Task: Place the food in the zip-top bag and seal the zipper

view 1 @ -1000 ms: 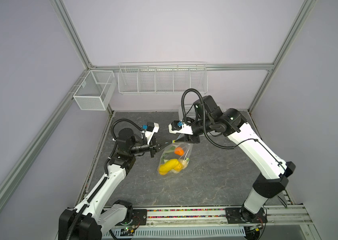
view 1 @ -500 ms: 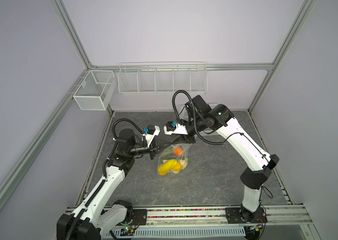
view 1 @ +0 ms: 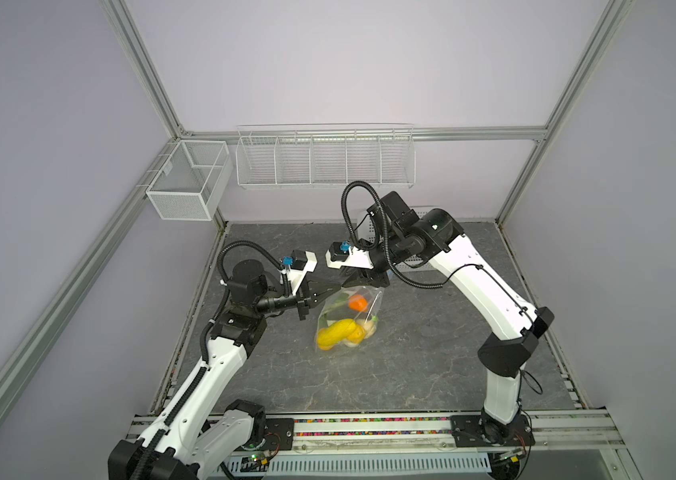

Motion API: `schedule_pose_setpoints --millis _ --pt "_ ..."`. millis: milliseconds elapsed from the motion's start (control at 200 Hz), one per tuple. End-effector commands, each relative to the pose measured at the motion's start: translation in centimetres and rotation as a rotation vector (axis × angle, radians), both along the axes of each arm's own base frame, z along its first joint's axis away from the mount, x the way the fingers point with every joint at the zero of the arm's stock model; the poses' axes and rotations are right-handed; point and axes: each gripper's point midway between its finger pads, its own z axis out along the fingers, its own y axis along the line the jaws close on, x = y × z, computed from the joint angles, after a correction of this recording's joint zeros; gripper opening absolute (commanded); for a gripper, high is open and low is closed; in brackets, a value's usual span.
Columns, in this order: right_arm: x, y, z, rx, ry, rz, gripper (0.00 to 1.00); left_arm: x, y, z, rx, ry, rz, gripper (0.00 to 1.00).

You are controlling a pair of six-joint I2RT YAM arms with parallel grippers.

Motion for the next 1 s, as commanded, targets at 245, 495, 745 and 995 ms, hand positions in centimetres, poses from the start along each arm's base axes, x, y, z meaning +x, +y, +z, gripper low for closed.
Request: schedule_pose_setpoints --millis 245,495,745,995 --pt "-0.89 -0.17 -0.2 -0.006 0.044 0.012 0.16 -0.5 0.11 0.94 -0.017 -0.054 0.002 0.0" --pt "-0.83 -0.06 -0.42 -0.007 0.047 0.019 0.21 -0.52 0.11 1.22 -0.019 -0.063 0.001 0.0" --pt "-1.11 0.08 -0.48 -0.003 0.069 0.028 0.21 -0.83 0.16 1.37 -0.023 -0.064 -0.003 0.0" --pt "-0.77 0.24 -0.47 -0.003 0.068 0.012 0.07 -0.83 0.41 1.78 -0.04 -0.065 0.024 0.0"
